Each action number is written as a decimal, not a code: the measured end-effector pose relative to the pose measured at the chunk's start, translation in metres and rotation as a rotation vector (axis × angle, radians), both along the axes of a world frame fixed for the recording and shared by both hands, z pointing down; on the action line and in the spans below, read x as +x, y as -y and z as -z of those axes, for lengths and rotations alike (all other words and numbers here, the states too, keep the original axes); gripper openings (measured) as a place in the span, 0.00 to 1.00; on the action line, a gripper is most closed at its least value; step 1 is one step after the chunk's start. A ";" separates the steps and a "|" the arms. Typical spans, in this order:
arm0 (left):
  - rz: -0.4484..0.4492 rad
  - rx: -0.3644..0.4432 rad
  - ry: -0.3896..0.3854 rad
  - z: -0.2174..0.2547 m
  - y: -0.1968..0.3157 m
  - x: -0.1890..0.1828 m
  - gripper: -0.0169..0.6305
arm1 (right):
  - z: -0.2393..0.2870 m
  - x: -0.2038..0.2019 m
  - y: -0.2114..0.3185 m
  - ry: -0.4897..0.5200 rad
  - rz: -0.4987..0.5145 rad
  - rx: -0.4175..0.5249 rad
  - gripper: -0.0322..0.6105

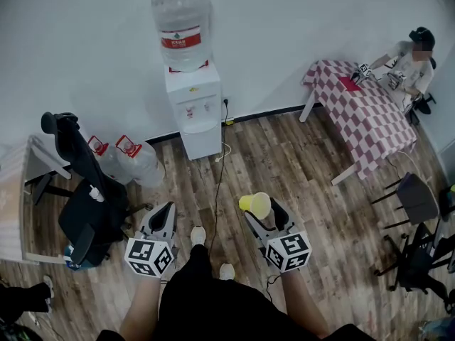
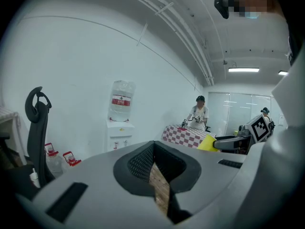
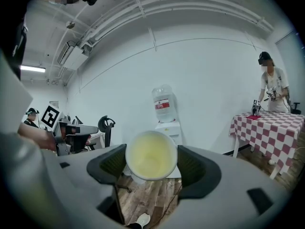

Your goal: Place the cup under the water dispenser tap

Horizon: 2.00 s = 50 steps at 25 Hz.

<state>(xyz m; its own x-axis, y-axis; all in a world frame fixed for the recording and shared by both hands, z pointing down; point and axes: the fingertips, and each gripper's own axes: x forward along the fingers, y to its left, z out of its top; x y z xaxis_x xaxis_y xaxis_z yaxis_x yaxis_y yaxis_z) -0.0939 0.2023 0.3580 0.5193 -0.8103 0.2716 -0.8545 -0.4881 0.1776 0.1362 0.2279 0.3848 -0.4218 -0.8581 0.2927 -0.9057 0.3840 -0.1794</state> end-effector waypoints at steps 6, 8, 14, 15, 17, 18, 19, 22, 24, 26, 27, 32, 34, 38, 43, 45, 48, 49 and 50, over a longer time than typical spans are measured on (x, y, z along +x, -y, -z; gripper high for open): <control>-0.029 -0.021 -0.007 -0.014 0.039 -0.002 0.05 | -0.002 -0.007 0.032 0.000 -0.021 -0.013 0.58; -0.039 -0.022 -0.018 -0.016 0.056 -0.003 0.05 | -0.005 -0.011 0.048 -0.012 -0.024 -0.023 0.58; -0.074 -0.019 -0.015 -0.021 0.119 -0.012 0.05 | -0.004 -0.028 0.110 -0.021 -0.032 -0.031 0.58; -0.084 -0.018 -0.014 -0.020 0.129 -0.012 0.05 | -0.002 -0.031 0.121 -0.019 -0.034 -0.031 0.58; -0.103 -0.018 -0.013 -0.019 0.150 -0.013 0.05 | 0.001 -0.037 0.143 -0.019 -0.036 -0.031 0.58; -0.113 -0.020 -0.012 -0.018 0.160 -0.013 0.05 | 0.002 -0.041 0.152 -0.025 -0.034 -0.032 0.58; -0.123 -0.021 -0.011 -0.018 0.169 -0.014 0.05 | 0.002 -0.045 0.160 -0.033 -0.031 -0.034 0.58; -0.152 -0.020 -0.008 -0.019 0.195 -0.018 0.05 | -0.001 -0.056 0.184 -0.047 -0.034 -0.047 0.58; -0.162 -0.019 -0.010 -0.020 0.212 -0.023 0.05 | -0.004 -0.063 0.199 -0.053 -0.038 -0.057 0.58; -0.164 -0.022 -0.015 -0.023 0.227 -0.030 0.05 | -0.004 -0.071 0.214 -0.050 -0.042 -0.061 0.58; -0.165 -0.024 -0.017 -0.024 0.234 -0.034 0.05 | -0.004 -0.074 0.221 -0.045 -0.046 -0.062 0.58; -0.170 -0.035 -0.033 -0.030 0.264 -0.051 0.05 | -0.005 -0.083 0.249 -0.038 -0.078 -0.067 0.58; -0.172 -0.041 -0.037 -0.032 0.272 -0.055 0.05 | -0.008 -0.085 0.258 -0.045 -0.085 -0.075 0.58; -0.185 -0.051 -0.032 -0.037 0.281 -0.058 0.05 | -0.011 -0.088 0.271 -0.046 -0.083 -0.081 0.58; -0.165 -0.081 -0.018 -0.054 0.294 -0.054 0.05 | -0.016 -0.088 0.291 -0.048 -0.054 -0.082 0.58; -0.151 -0.089 -0.020 -0.057 0.301 -0.049 0.05 | -0.020 -0.086 0.303 -0.052 -0.033 -0.089 0.58; -0.122 -0.094 -0.021 -0.062 0.315 -0.043 0.05 | -0.030 -0.084 0.328 -0.054 0.006 -0.099 0.58; -0.108 -0.097 -0.021 -0.064 0.320 -0.041 0.05 | -0.035 -0.083 0.338 -0.054 0.021 -0.103 0.58; -0.094 -0.100 -0.018 -0.066 0.326 -0.039 0.05 | -0.040 -0.082 0.347 -0.058 0.038 -0.108 0.58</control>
